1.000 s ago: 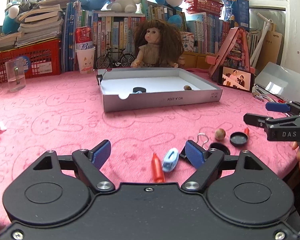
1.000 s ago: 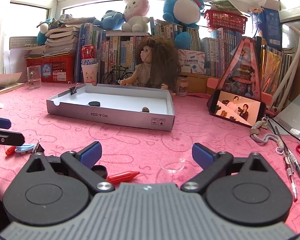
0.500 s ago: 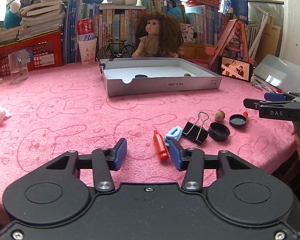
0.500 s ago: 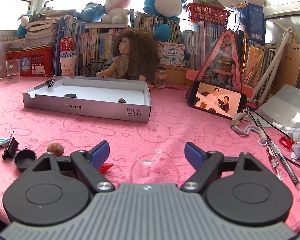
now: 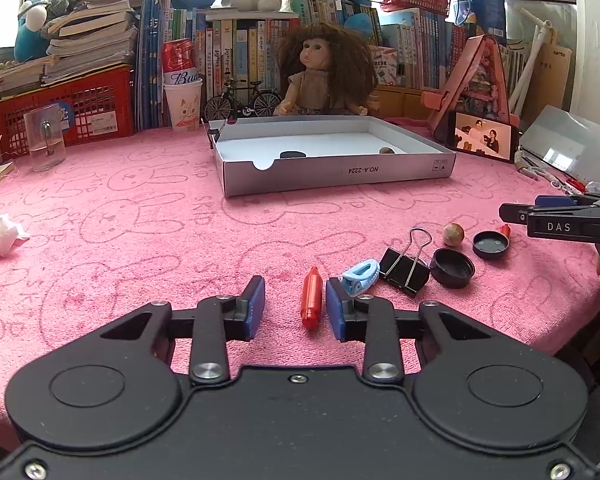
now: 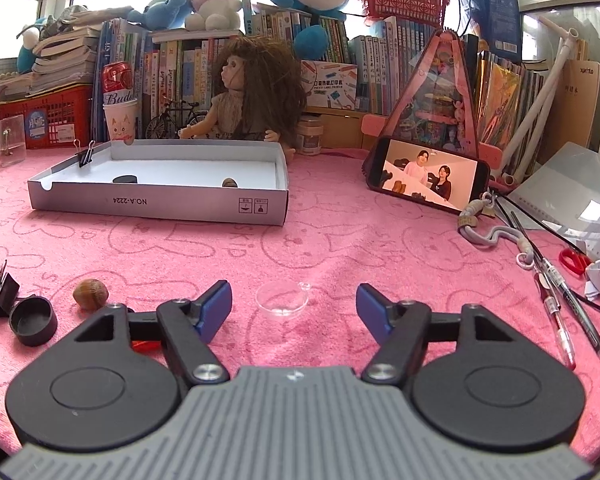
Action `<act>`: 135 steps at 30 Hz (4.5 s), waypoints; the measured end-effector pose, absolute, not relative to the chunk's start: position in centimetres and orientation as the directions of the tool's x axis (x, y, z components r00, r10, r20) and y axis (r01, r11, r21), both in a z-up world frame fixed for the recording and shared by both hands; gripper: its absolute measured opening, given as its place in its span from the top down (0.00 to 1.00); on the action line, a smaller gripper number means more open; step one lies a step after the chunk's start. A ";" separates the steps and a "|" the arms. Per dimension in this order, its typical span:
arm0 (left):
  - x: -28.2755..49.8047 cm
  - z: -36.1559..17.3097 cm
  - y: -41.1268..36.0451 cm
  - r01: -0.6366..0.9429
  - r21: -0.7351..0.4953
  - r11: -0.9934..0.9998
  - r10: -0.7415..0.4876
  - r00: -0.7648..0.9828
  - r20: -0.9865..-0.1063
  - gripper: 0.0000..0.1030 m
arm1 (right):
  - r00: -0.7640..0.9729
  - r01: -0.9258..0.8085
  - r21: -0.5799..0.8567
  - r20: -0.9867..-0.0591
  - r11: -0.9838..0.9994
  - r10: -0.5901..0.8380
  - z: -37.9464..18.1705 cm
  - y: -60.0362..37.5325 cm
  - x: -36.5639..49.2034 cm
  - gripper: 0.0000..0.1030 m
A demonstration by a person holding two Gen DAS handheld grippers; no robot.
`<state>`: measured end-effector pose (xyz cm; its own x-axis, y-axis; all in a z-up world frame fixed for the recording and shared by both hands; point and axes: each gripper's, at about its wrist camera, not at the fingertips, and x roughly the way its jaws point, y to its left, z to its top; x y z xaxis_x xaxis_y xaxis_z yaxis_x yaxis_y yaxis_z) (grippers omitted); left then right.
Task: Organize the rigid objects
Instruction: 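Grasp the red marker with the left tool while the right tool grasps a clear cup lid, then carry the red marker with the left tool while the right tool carries the lid into the tray, then open the left tool releasing the marker while the right tool releases the lid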
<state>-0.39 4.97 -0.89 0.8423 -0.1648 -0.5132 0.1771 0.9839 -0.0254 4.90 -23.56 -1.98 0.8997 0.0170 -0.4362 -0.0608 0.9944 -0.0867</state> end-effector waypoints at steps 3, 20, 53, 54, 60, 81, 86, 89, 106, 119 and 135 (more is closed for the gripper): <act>-0.3 -0.9 4.7 0.173 -0.018 0.985 -0.158 0.844 -0.512 0.70 | 0.899 -0.062 -0.088 -0.437 0.994 0.017 -2.0 -23.5 4.9 0.26; 0.2 -0.5 5.0 0.144 -0.060 0.988 -0.155 0.857 -0.492 0.90 | 0.886 -0.105 -0.107 -0.461 0.989 0.044 -1.9 -22.8 5.3 0.67; 5.2 3.2 4.2 0.123 -0.095 0.988 -0.152 0.883 -0.443 0.90 | 0.910 -0.148 -0.075 -0.400 0.986 0.106 1.7 -21.6 7.2 0.68; 5.4 3.3 4.2 0.122 -0.096 0.988 -0.152 0.884 -0.441 0.90 | 0.910 -0.149 -0.071 -0.400 0.986 0.109 1.8 -21.6 7.4 0.68; 6.8 3.9 3.9 0.125 -0.099 0.987 -0.156 0.888 -0.432 0.90 | 0.911 -0.153 -0.053 -0.395 0.987 0.120 2.3 -21.4 8.4 0.68; 14.0 5.8 3.2 0.134 -0.122 0.984 -0.172 0.902 -0.397 0.90 | 0.904 -0.158 0.023 -0.399 0.987 0.154 3.5 -20.3 13.9 0.68; 16.9 6.5 3.3 0.139 -0.140 0.980 -0.185 0.894 -0.409 0.90 | 0.897 -0.156 0.046 -0.411 0.987 0.161 3.9 -20.3 15.9 0.68; 18.9 7.0 3.3 0.138 -0.143 0.980 -0.186 0.891 -0.415 0.90 | 0.895 -0.153 0.054 -0.415 0.987 0.161 4.3 -20.3 17.4 0.68; 28.4 3.7 2.5 0.068 -0.170 0.983 -0.151 0.825 -0.544 0.90 | 0.799 -0.134 0.223 -0.551 0.966 0.238 2.7 -20.4 26.9 0.68; 29.5 1.5 2.6 0.043 -0.128 0.991 -0.110 0.806 -0.582 0.90 | 0.769 -0.124 0.203 -0.599 0.971 0.223 0.6 -19.2 28.9 0.67; 29.5 0.7 2.6 0.029 -0.117 0.993 -0.095 0.786 -0.611 0.81 | 0.770 -0.124 0.224 -0.592 0.967 0.236 0.7 -19.7 28.6 0.45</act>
